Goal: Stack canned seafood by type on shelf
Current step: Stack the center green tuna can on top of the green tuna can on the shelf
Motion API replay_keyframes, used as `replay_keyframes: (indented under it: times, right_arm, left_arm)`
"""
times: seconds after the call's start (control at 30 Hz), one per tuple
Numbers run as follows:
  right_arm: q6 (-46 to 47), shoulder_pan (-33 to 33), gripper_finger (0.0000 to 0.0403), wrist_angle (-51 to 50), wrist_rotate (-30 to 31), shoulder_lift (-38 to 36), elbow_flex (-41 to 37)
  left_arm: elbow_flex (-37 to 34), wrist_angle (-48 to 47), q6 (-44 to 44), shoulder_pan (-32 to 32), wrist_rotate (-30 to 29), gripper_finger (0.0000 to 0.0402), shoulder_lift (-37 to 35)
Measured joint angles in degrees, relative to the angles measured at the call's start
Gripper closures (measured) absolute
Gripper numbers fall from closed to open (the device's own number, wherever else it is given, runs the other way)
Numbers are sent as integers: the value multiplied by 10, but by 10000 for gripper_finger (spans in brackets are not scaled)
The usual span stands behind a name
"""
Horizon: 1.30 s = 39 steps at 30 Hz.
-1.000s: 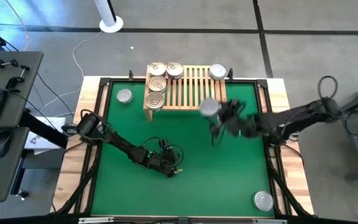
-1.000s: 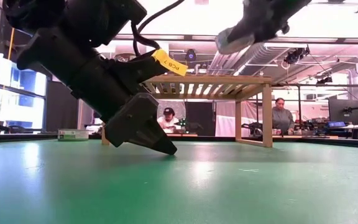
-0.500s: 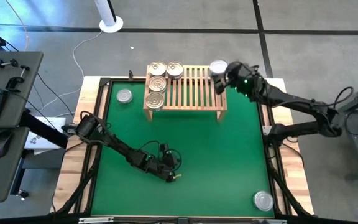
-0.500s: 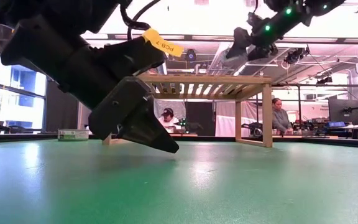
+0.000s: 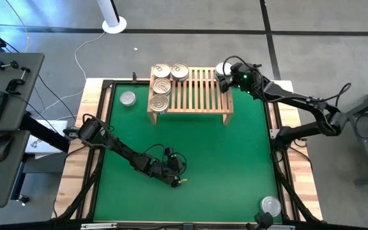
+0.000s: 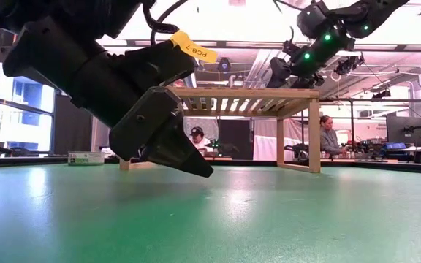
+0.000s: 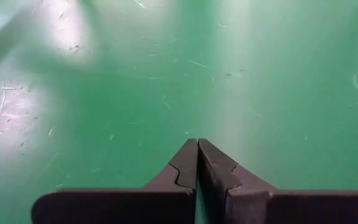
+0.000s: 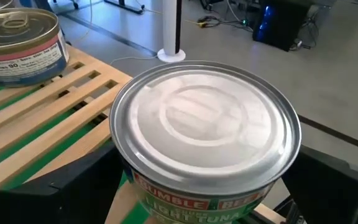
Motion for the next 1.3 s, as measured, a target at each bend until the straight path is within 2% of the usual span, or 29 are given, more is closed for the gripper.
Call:
replay_keyframes:
  times: [0.27, 0.63, 1.0, 1.3]
  right_arm:
    - [2, 0, 5, -11, -24, 1, 1]
    - [12, 0, 5, -74, -27, 2, 46]
    - [24, 0, 5, -120, -26, 1, 51]
    - [13, 0, 5, -115, -36, 1, 51]
  left_arm:
    - [0, 0, 0, 0, 0, 401, 0]
    - [0, 0, -1, 0, 0, 401, 0]
    - [1, 5, 0, 0, 0, 401, 0]
    - [1, 4, 0, 0, 0, 401, 0]
